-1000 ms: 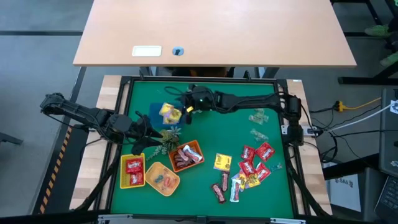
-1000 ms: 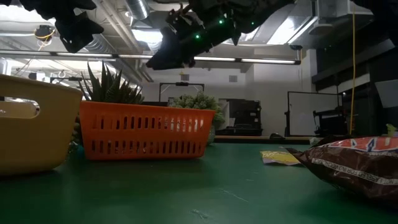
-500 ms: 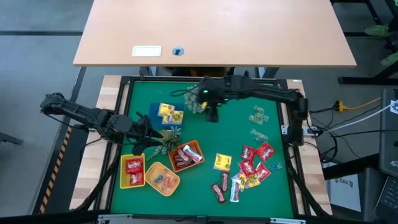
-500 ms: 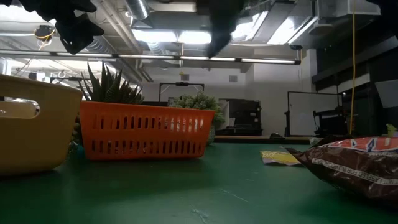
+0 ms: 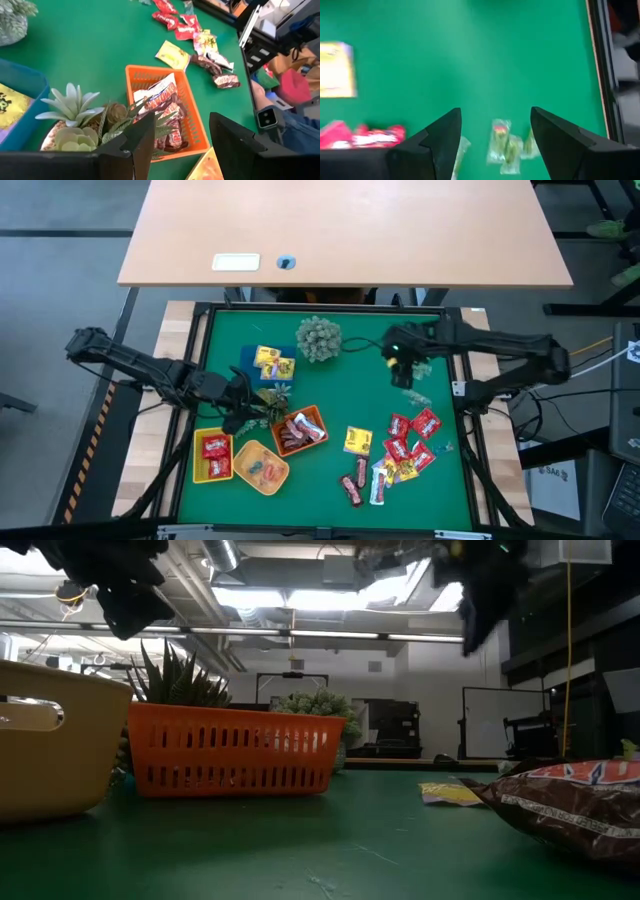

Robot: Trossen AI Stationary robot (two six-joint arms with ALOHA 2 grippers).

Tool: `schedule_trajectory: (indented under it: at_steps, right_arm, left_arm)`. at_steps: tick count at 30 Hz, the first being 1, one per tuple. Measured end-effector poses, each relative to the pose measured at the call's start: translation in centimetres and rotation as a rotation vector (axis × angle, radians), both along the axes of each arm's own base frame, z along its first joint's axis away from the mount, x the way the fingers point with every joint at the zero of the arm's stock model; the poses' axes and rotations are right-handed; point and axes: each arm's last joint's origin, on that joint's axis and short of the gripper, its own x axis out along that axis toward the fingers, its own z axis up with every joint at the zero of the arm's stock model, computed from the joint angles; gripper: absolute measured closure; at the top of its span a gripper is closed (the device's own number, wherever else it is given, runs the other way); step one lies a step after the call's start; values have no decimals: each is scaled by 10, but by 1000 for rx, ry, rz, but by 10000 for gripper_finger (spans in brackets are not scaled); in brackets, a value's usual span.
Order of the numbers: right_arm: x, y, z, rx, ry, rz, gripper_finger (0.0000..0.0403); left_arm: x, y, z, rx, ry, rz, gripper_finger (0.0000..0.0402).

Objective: Sort candy
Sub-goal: Put the green gummy into the light orange bin

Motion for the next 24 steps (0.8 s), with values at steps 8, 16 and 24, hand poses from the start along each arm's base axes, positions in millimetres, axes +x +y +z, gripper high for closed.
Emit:
schedule_trajectory:
  at_steps: [8, 16, 24]
  right_arm:
    - [-31, -1, -67, 55, 10, -209, 166]
    - [-39, -16, -119, 153, 136, -298, 166]
    - [-35, -33, -140, 159, 216, -326, 166]
  left_arm:
    - [14, -4, -6, -1, -5, -1, 230]
    - [18, -5, -5, -10, -34, -1, 230]
    - [18, -5, -5, -9, -34, -1, 230]
